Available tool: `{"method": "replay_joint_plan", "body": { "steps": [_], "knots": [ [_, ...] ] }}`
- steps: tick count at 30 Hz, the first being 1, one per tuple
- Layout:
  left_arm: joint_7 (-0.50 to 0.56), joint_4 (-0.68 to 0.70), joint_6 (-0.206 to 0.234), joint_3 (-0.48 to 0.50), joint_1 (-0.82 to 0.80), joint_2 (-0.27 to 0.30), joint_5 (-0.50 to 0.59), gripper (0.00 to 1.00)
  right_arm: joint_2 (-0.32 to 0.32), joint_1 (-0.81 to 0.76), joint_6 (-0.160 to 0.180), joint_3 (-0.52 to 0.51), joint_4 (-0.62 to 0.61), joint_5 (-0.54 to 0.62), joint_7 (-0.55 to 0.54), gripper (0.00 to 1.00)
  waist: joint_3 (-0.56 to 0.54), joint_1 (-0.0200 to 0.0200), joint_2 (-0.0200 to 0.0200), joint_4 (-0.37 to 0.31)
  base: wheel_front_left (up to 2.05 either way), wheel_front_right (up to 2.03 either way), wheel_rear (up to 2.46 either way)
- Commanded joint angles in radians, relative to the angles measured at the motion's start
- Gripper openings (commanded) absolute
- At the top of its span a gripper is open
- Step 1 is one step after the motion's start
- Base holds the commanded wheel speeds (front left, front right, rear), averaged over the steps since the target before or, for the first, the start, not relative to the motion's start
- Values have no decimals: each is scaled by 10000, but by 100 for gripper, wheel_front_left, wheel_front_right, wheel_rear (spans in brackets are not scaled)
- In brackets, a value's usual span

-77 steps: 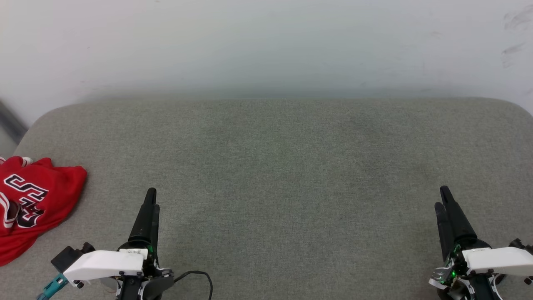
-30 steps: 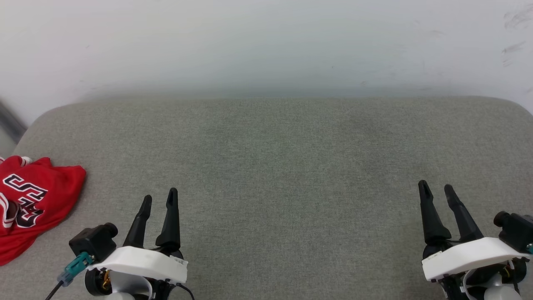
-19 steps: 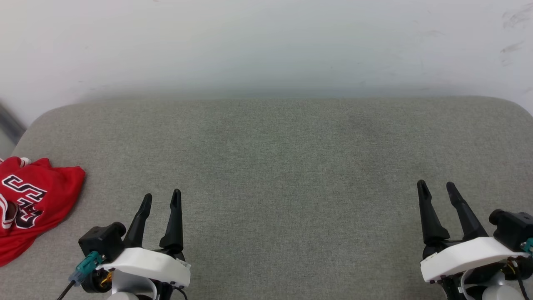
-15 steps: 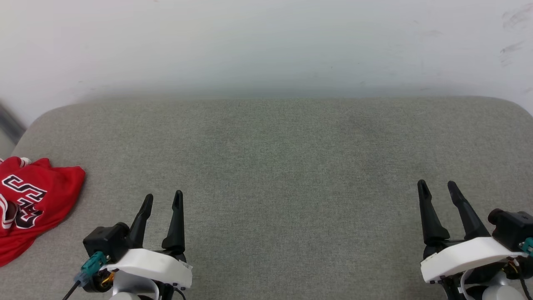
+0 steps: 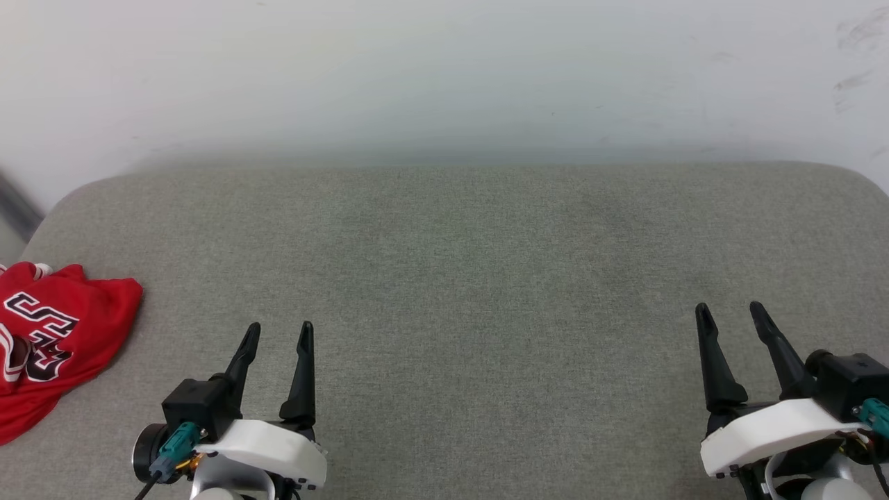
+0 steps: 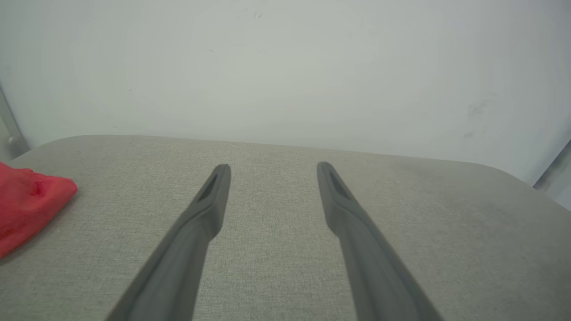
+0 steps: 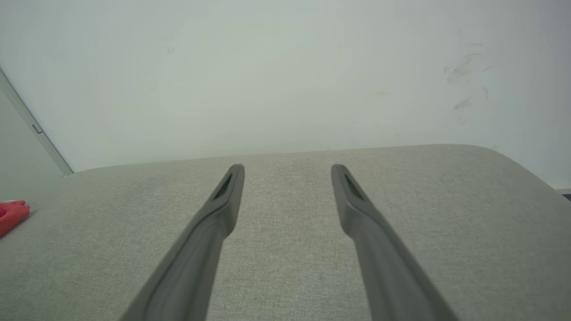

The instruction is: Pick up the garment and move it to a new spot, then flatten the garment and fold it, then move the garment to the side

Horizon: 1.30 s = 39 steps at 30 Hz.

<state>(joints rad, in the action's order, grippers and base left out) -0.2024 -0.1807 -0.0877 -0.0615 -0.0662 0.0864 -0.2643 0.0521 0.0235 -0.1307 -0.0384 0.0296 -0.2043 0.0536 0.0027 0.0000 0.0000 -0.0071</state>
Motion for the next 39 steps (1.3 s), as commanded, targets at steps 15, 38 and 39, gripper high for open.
{"method": "replay_joint_plan", "body": {
  "steps": [15, 38, 39],
  "knots": [
    [-371, -218, 17, -8, -154, -37, 995, 100, -26, 55, 1, -22, -182, 1084, 247, 100, 2, 0, 0, 12, 0, 0, 0],
    [-633, -634, -139, 98, -276, -203, 1541, 100, -30, -21, 1, -101, -193, 1656, 516, 100, 28, 0, 0, 290, 0, 0, 0],
    [-633, -652, -145, 103, -301, -212, 1547, 100, -31, -33, 1, -87, -206, 1644, 511, 100, 32, 0, 0, 355, 0, 0, 0]
  ]
}}
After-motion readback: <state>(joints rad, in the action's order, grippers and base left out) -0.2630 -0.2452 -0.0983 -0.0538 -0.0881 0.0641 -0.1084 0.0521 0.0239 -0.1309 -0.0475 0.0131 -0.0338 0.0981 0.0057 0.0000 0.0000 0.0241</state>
